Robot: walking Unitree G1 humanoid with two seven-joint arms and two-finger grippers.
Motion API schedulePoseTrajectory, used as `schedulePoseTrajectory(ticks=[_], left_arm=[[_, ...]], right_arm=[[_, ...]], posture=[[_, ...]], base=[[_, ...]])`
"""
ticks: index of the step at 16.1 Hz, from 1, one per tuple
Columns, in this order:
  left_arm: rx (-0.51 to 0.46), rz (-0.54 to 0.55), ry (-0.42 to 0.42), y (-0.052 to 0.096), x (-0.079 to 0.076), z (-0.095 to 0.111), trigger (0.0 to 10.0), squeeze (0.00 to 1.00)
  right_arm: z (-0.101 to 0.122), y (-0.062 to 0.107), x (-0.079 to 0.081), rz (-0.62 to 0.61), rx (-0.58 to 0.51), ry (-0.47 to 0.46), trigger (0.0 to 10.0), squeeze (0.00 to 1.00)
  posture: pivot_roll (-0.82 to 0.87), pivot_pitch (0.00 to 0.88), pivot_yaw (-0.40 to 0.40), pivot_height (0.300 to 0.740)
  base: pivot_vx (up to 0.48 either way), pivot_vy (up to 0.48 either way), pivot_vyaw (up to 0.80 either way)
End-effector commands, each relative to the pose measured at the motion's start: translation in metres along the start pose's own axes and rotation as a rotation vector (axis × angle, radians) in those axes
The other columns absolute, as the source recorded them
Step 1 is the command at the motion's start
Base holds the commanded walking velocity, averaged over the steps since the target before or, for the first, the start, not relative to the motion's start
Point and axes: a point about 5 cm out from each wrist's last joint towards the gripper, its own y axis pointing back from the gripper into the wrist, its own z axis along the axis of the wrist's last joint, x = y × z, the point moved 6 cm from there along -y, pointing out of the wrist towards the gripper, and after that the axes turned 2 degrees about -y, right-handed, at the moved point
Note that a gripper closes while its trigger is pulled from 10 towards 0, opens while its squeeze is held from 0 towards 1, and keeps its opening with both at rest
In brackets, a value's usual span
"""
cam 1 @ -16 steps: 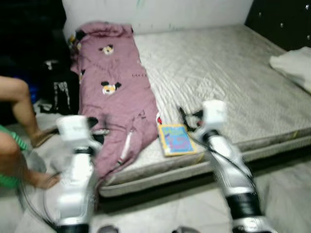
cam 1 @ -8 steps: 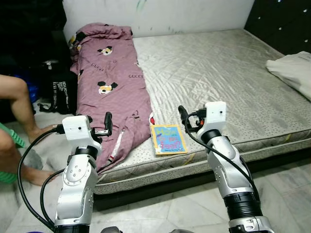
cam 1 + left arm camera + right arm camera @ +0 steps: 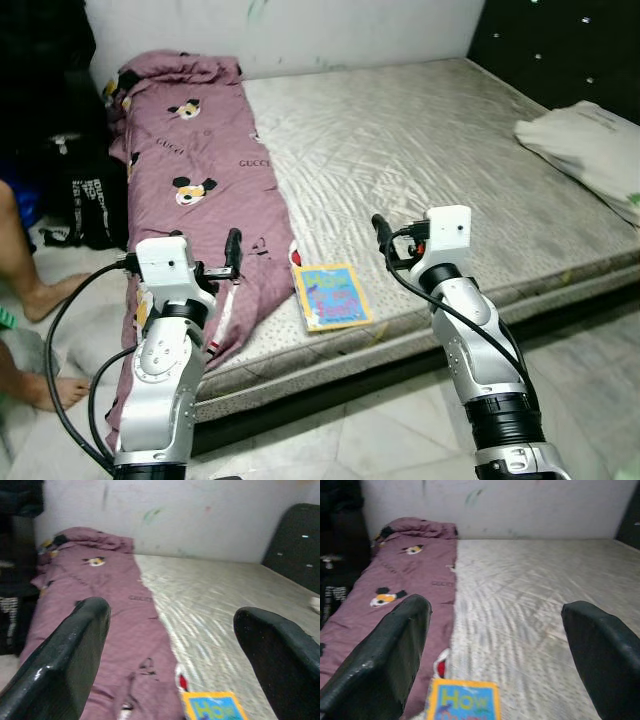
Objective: Clean up the room
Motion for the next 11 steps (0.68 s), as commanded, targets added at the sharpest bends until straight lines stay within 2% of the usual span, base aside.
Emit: schedulePoseTrajectory(ticks=[1, 8, 11], left_arm=[[-0.018, 0.008, -0.005, 0.001, 0.003, 0.005, 10.0, 0.00], [-0.024, 0.026, -0.003, 0.002, 0.005, 0.006, 10.0, 0.00], [0.031, 0.080, -0.017, 0.002, 0.012, -0.005, 10.0, 0.00]], right_arm=[[0.004, -0.003, 0.008, 0.027, -0.012, 0.004, 10.0, 0.00], [0.005, -0.004, 0.008, 0.029, -0.016, 0.019, 10.0, 0.00], [0.004, -0.003, 0.007, 0.026, -0.015, 0.021, 10.0, 0.00]], posture=[[-0.09, 0.000, -0.027, 0.740], [-0.09, 0.000, -0.027, 0.740], [-0.09, 0.000, -0.027, 0.740]], base=[[0.337, 0.000, 0.00], [0.323, 0.000, 0.00], [0.000, 0.000, 0.00]])
